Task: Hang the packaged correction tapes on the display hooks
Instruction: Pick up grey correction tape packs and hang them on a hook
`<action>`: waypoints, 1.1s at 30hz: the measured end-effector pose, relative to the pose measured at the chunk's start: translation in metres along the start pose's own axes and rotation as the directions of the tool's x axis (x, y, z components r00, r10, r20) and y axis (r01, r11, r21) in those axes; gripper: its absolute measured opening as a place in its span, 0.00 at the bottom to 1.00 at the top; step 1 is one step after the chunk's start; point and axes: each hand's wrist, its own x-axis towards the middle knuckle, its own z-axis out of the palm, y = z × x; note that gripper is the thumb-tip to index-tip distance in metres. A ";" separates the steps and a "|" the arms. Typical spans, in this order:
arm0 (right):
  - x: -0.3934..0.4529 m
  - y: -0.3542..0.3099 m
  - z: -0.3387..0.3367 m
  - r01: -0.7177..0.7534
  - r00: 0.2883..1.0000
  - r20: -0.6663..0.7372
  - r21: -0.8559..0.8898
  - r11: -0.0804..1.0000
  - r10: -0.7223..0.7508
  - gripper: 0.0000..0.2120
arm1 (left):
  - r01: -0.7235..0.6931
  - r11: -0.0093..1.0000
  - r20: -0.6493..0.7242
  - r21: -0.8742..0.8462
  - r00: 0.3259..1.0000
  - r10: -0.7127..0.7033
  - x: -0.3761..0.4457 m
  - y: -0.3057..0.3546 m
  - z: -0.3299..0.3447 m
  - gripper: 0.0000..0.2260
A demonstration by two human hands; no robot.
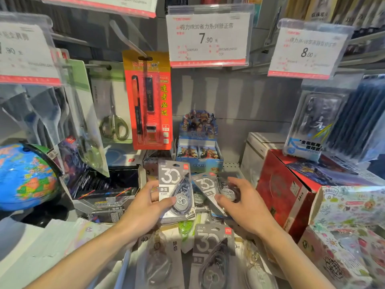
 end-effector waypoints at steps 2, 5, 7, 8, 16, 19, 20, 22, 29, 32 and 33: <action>-0.004 0.001 0.001 0.013 0.999 0.043 0.064 0.998 -0.016 0.41 | -0.005 1.000 0.002 -0.017 1.000 0.005 -0.002 0.001 0.001 0.21; -0.007 -0.003 -0.002 -0.040 0.999 0.014 0.206 0.978 0.038 0.41 | -0.025 0.994 0.012 -0.106 1.000 0.027 -0.004 0.003 0.001 0.17; -0.007 -0.007 -0.005 -0.077 0.997 0.010 0.312 0.947 0.078 0.37 | -0.044 0.990 0.008 -0.136 0.999 0.045 -0.005 0.006 0.001 0.16; -0.007 -0.009 -0.006 -0.094 0.996 0.046 0.352 0.931 0.083 0.34 | -0.053 0.988 0.013 -0.147 0.998 0.056 -0.006 0.006 0.001 0.16; -0.012 -0.020 -0.006 -0.057 0.997 0.066 0.507 0.860 0.027 0.33 | -0.119 0.967 0.051 -0.224 0.990 0.134 -0.009 0.009 -0.005 0.20; -0.015 -0.026 -0.012 -0.015 0.999 -0.015 0.556 0.831 0.029 0.27 | -0.162 0.956 0.071 -0.243 0.980 0.185 -0.006 0.011 -0.008 0.26; -0.016 -0.028 -0.015 0.003 0.999 -0.044 0.556 0.831 0.026 0.26 | -0.182 0.952 0.072 -0.246 0.976 0.205 -0.005 0.013 -0.009 0.27; -0.019 -0.031 -0.022 0.026 0.997 -0.076 0.565 0.825 0.020 0.30 | -0.221 0.941 0.068 -0.256 0.967 0.246 -0.005 0.017 -0.010 0.28; -0.039 -0.036 -0.066 0.091 0.995 -0.095 0.611 0.787 -0.041 0.21 | -0.365 0.906 0.067 -0.213 0.920 0.386 -0.021 0.045 0.000 0.25; -0.046 -0.032 -0.088 0.120 0.993 -0.087 0.619 0.776 -0.084 0.20 | -0.420 0.885 0.040 -0.204 0.899 0.436 -0.030 0.058 0.013 0.25; -0.048 -0.030 -0.096 0.136 0.991 -0.095 0.621 0.772 -0.098 0.19 | -0.432 0.880 0.031 -0.199 0.895 0.446 -0.033 0.063 0.019 0.25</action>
